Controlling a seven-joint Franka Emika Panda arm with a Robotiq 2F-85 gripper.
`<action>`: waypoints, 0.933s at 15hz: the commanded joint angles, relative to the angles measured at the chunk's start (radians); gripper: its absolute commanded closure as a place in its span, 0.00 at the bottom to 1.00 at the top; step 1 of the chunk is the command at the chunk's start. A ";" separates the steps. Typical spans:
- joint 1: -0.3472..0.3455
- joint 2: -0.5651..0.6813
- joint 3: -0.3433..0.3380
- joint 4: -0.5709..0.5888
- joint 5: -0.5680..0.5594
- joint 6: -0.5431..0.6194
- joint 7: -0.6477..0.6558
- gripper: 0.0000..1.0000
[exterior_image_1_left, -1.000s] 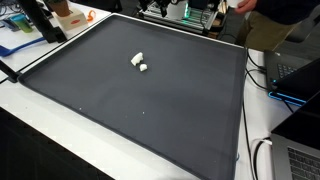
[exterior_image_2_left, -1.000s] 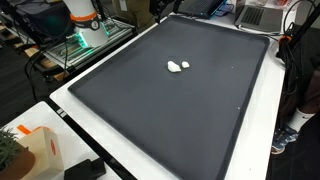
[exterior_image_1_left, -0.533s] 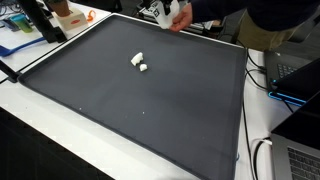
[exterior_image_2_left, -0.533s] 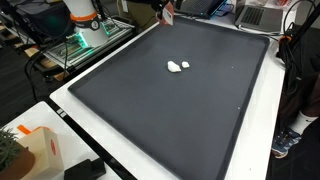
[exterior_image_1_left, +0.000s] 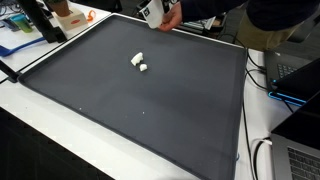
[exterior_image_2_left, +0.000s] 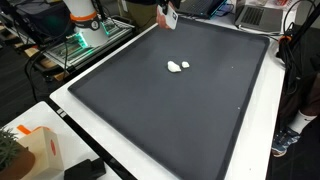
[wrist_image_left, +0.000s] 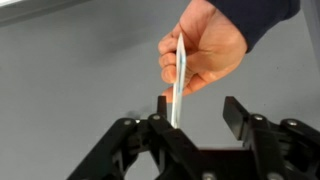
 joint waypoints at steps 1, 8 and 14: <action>-0.003 -0.016 0.004 -0.002 0.018 -0.022 0.025 0.70; -0.003 -0.016 0.005 0.001 0.015 -0.024 0.038 1.00; -0.004 -0.003 0.005 0.009 0.003 -0.004 0.028 0.96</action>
